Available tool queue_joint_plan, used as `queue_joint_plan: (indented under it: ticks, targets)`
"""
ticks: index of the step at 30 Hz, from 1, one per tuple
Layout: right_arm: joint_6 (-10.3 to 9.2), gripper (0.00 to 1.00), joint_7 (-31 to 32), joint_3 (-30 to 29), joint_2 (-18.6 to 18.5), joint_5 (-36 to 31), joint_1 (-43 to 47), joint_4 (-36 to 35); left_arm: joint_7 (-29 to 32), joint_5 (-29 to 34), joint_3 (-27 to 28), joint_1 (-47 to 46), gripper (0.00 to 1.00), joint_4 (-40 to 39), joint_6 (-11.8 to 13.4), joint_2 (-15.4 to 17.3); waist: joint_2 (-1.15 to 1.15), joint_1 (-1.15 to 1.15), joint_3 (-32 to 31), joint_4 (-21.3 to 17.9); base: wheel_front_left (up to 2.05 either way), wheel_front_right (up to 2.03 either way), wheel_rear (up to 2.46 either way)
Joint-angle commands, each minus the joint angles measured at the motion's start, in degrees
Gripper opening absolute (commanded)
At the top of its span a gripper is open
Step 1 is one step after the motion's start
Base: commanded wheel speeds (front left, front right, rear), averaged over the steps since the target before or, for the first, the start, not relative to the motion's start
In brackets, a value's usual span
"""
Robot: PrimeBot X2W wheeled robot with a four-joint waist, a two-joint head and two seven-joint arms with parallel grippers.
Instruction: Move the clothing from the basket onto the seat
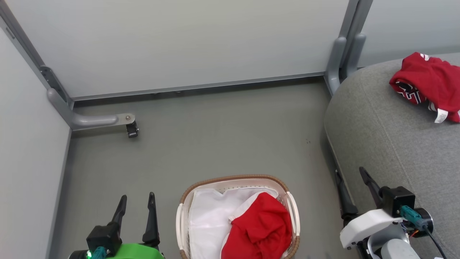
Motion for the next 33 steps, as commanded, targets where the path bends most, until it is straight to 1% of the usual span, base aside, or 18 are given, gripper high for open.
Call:
queue_joint_plan:
  ticks: [1, 15, 24, 28, 33]
  targets:
    - [-0.08, 1.00, -0.1, 0.1, -0.2, 0.3, 0.2, 0.2, -0.2, 0.1, 0.2, 0.0, 1.00, 0.3, -0.1, 0.0, 0.00, 0.00, 0.1, 0.0, 0.00, 0.00, 0.00]
    - [-0.08, 1.00, -0.1, 0.0, -0.2, 0.4, -0.5, -0.6, -0.2, 0.5, 0.3, -0.6, 1.00, 0.2, -0.5, -0.1, 0.00, 0.00, 0.8, -0.3, 0.00, 0.00, 0.00]
    - [-0.08, 1.00, -0.1, -0.3, -0.2, -0.2, -1.6, -1.5, -0.2, 0.9, -0.5, -1.9, 1.00, -0.2, -0.7, -0.1, 0.00, 0.00, 3.0, -0.8, 0.00, 0.00, 0.00]
    - [-0.08, 1.00, -0.1, -1.2, -0.2, -1.0, -2.8, -1.7, -0.2, 1.7, -1.5, -3.3, 1.00, 0.0, -1.1, -0.1, 0.00, 0.00, 4.6, -1.2, 0.00, 0.00, 0.00]
    - [-0.08, 1.00, -0.1, -3.8, -0.3, -2.4, -4.3, -2.7, -0.2, 3.3, -2.9, -6.6, 1.00, 0.9, -1.8, -0.1, 0.00, 0.00, 7.1, -2.0, 0.00, 0.00, 0.00]
